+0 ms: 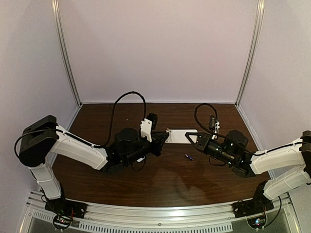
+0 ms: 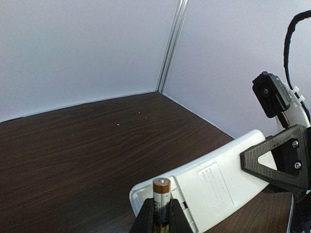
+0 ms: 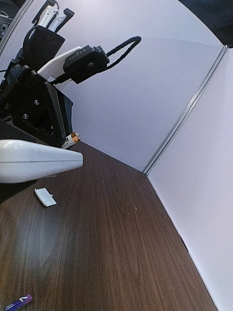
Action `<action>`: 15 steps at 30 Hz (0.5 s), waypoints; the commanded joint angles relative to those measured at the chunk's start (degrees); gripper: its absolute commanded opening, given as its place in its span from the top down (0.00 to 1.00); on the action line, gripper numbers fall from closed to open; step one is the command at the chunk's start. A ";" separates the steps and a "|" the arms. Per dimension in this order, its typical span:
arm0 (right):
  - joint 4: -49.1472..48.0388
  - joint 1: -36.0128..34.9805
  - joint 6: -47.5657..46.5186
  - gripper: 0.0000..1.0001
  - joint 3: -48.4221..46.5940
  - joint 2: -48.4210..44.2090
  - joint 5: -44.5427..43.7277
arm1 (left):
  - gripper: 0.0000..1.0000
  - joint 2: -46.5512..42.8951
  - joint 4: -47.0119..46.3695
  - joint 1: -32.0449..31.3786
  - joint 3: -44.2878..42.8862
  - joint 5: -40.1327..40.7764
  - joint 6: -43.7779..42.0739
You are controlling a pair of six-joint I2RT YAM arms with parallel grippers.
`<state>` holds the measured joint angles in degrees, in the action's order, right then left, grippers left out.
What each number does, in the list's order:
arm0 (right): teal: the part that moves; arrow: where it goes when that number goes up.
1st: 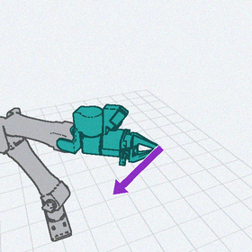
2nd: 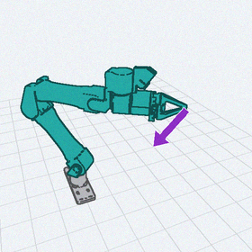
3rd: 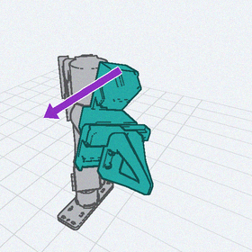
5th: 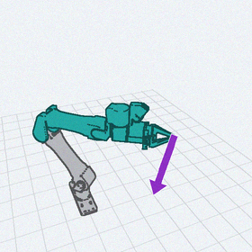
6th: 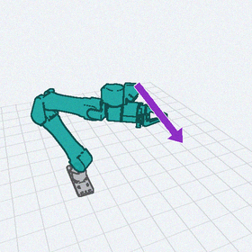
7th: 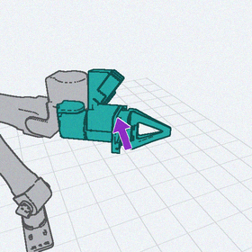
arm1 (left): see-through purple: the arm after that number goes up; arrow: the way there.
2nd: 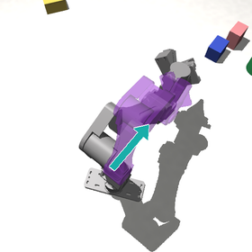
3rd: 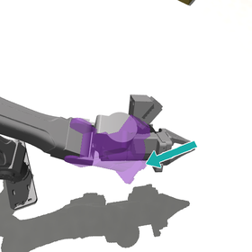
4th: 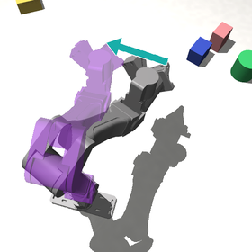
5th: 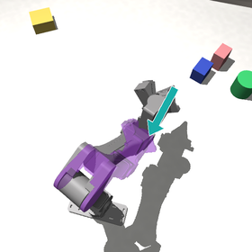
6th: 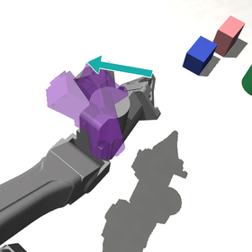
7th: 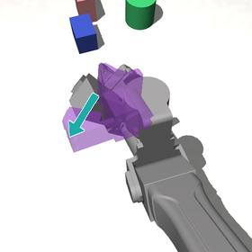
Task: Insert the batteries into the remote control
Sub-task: Place the battery in the battery compartment.
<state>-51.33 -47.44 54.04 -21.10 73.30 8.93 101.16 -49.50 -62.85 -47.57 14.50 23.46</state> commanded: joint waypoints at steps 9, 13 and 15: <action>-1.79 -0.50 0.84 1.00 0.98 -2.83 -1.27 | 0.98 2.72 0.32 -0.25 -2.29 3.80 -0.79; -1.35 -0.47 0.87 1.00 0.98 -3.37 -1.65 | 0.92 2.80 0.33 -0.23 -2.14 4.48 -0.64; -1.27 -0.48 0.85 1.00 0.98 -3.51 -1.74 | 0.90 2.81 0.42 -0.24 -2.17 4.93 -0.46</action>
<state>-50.46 -47.62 54.41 -20.62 71.72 8.10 102.85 -49.60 -63.40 -49.21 16.16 23.49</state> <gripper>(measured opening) 0.162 0.094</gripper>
